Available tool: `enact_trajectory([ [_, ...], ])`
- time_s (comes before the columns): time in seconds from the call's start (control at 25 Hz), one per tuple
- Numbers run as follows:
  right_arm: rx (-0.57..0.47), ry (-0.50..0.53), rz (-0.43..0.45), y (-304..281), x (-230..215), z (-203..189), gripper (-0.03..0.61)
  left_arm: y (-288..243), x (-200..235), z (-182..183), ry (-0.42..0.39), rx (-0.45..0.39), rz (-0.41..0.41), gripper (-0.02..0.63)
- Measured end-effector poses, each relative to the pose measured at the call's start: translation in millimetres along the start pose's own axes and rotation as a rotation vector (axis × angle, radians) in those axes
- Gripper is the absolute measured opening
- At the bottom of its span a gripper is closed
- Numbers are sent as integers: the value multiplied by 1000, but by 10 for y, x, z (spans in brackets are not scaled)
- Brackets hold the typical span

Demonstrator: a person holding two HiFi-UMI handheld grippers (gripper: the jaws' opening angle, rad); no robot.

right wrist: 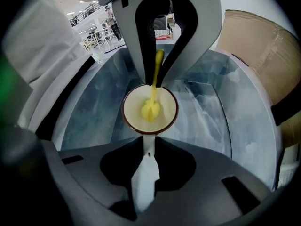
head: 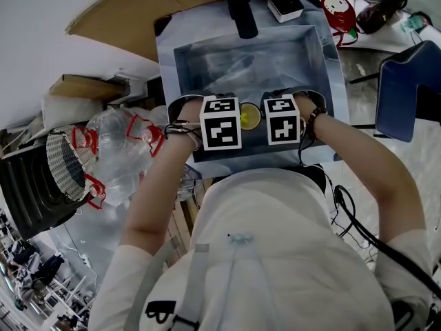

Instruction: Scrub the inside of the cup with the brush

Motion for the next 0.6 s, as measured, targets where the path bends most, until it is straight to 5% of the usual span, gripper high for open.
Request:
enact_trajectory([
  [0.6,1,2,-4,-2,8,25,75,4,-57,-9,-5,1,-18,35],
])
Point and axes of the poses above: the fingertips, and each gripper's own axes: y backward along the fingers, x to its left, z out of its top, the point moved 9 cm from there along y, backward along the fingers, and after that the axes turned 13 degrees about z, right-handed, at the moved point
